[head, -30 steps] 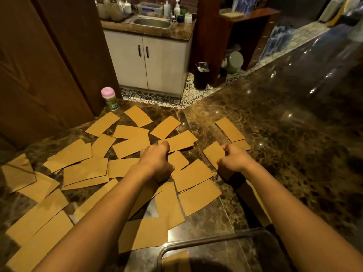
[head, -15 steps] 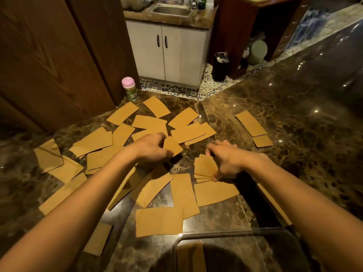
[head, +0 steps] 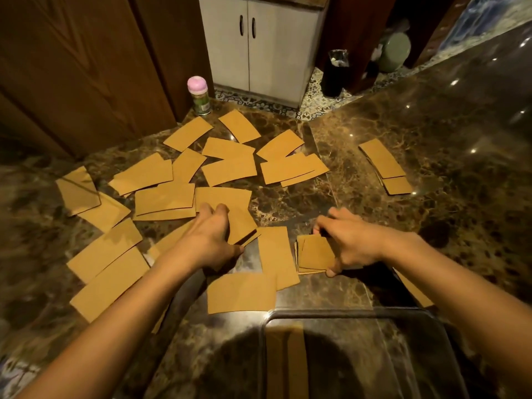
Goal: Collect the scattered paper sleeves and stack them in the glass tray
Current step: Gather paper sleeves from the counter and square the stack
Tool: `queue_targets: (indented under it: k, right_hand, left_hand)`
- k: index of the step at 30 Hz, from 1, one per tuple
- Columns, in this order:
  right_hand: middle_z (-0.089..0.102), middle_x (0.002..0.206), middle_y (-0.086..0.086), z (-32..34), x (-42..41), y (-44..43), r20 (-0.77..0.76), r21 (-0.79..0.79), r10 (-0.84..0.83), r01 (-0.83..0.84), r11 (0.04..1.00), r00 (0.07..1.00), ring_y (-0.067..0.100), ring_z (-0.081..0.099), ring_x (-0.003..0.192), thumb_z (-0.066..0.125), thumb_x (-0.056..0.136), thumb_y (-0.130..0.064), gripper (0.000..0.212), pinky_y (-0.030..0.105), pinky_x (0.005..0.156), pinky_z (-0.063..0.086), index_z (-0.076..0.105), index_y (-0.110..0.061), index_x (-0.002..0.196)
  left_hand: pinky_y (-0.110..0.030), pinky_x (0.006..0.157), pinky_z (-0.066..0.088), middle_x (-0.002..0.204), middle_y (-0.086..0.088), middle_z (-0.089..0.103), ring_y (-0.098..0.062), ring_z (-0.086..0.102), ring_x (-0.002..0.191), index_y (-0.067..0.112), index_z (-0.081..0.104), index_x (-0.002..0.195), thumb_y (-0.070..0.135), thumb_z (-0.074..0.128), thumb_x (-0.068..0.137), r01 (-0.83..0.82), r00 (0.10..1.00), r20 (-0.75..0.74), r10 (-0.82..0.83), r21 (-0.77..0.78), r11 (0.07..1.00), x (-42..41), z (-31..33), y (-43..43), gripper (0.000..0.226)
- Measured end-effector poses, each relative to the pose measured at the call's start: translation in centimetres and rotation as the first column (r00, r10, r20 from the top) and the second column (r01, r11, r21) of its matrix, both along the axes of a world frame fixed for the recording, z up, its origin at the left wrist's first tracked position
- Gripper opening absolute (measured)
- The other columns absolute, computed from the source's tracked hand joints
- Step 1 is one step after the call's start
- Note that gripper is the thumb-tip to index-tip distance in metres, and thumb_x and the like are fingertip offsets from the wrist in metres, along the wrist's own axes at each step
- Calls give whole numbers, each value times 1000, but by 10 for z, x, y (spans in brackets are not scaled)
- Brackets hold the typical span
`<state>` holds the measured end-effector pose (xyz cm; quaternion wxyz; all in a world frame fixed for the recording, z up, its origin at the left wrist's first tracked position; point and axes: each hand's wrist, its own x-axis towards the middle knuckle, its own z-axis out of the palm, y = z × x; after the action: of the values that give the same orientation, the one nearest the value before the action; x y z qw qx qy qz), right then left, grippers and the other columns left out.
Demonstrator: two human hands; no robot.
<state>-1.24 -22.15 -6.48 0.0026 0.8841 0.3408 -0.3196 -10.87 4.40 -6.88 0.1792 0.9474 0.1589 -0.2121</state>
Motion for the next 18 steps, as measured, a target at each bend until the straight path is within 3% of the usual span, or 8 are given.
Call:
queue_targets:
  k: [2,5,7,9,13,16,18]
  right_hand:
    - [52,115,-2,5,0,-1,24,-6,-28,28,1000,999,19,47,110,91,64,-51,72,42,94,46,44,-30,114]
    - [62,119,2,13,3,-6,-102,29,-169,173,984,980,23,59,108,92,69,-44,73,40,90,53,43,-24,120]
    - [63,120,2,14,3,-10,-146,69,-278,290,955,949,23,60,108,91,72,-42,72,39,92,53,44,-22,123]
    - [64,122,4,15,4,-9,-187,108,-403,427,898,896,23,62,111,90,74,-38,74,41,96,54,46,-18,129]
    - [63,123,6,15,6,-22,-257,128,-638,680,722,726,25,62,112,91,74,-31,81,41,95,55,41,-13,135]
    - [59,120,4,20,0,-54,-279,124,-741,788,603,611,24,58,113,90,77,-22,88,41,97,53,36,-8,145]
    - [55,111,1,23,-11,-81,-263,99,-786,826,555,560,18,56,103,87,80,-17,85,30,83,50,34,-3,145]
  left_hand:
    - [-35,84,46,130,-10,41,-31,52,116,15,35,134,47,78,76,53,998,28,-53,-1,999,-2,-1,-2,78]
    - [-33,84,44,129,-8,51,-27,53,115,17,34,138,55,77,74,121,992,44,-120,-19,993,-5,7,0,86]
    - [-34,81,42,117,-2,54,-23,53,107,21,39,127,66,77,66,191,980,60,-189,-35,981,-11,19,0,85]
    - [-35,84,41,110,5,49,-18,49,102,25,39,119,70,77,60,289,957,41,-287,-60,956,-22,25,-4,84]
    - [-39,104,38,121,3,42,-22,44,117,25,34,129,65,78,63,425,901,-74,-428,-50,904,-51,8,-19,89]
    - [-38,102,36,122,3,41,-22,44,116,26,35,129,62,75,69,455,890,-44,-454,27,890,-59,0,-21,81]
    - [-36,98,36,123,4,44,-20,43,113,30,34,131,64,74,67,447,894,-14,-447,46,893,-59,-3,-19,82]
